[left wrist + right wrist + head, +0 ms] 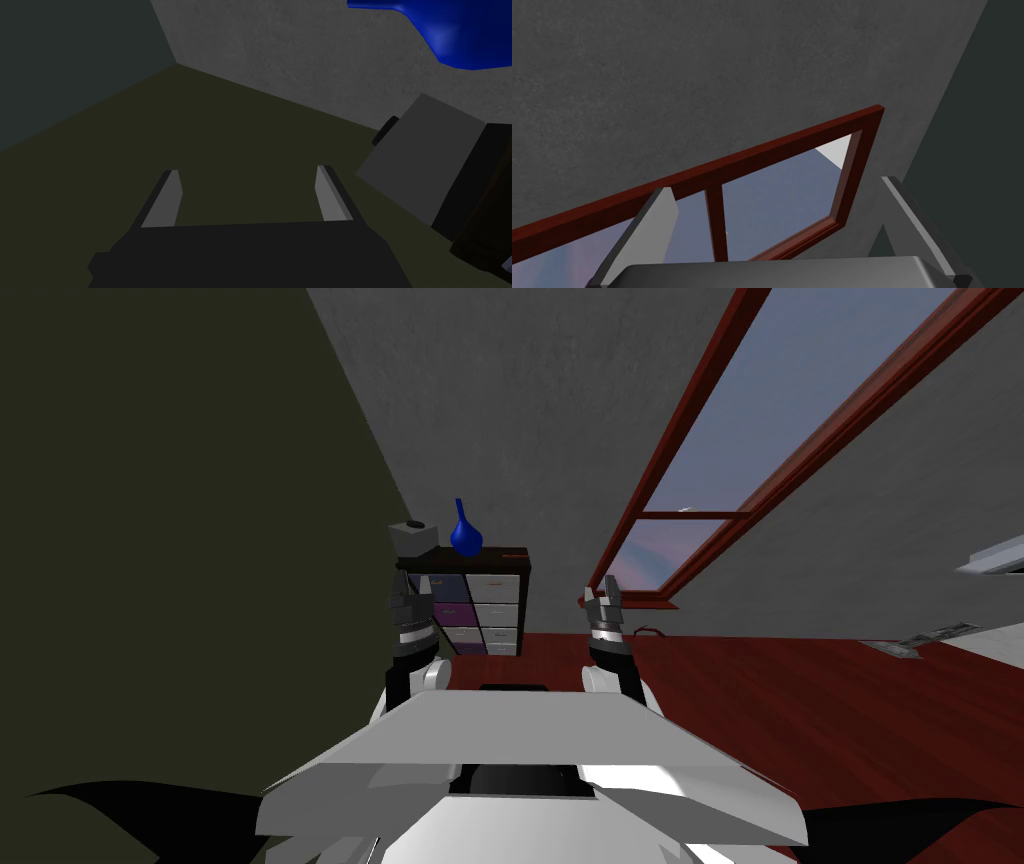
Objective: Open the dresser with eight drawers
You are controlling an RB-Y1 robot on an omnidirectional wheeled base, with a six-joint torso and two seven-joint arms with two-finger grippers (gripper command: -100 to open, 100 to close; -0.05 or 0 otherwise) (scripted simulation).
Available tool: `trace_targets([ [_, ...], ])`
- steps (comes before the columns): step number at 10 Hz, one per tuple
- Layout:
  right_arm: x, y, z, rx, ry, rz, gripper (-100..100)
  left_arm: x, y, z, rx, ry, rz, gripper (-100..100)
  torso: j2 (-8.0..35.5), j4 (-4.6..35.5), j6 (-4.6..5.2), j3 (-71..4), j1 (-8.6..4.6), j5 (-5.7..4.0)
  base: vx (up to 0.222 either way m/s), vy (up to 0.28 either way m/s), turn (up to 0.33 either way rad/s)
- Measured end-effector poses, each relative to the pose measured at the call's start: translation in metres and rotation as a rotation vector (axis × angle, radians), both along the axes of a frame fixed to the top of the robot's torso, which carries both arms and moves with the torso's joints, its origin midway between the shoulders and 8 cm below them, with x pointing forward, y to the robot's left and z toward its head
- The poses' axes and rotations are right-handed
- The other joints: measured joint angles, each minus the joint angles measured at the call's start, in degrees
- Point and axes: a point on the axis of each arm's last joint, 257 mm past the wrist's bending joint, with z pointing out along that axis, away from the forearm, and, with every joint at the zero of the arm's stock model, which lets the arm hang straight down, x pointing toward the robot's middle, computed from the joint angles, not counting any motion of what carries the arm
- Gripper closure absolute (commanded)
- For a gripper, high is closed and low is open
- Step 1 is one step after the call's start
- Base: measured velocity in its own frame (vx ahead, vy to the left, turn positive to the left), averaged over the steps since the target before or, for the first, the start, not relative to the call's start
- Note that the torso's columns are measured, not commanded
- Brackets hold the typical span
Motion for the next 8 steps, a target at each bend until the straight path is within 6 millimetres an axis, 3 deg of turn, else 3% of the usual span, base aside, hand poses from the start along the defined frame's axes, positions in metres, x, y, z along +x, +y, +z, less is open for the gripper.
trace_targets([
  [2, 0.0000, 0.0000, 0.0000, 0.000, 0.000, 0.000, 0, 0.0000, 0.0000, 0.0000, 0.000, 0.000, 0.000, 0, 6.0, 6.0, 0.00, -12.0, 0.00, 0.00, 0.000, 0.000, 0.000],
  [8, -0.0001, 0.0000, 0.0002, 0.000, 0.000, 0.000, 0, -0.0001, 0.0000, 0.0001, 0.000, 0.000, 0.000, 0, 31.2, 31.1, 0.00, -62.3, 0.00, 0.00, 0.000, 0.000, 0.000],
])
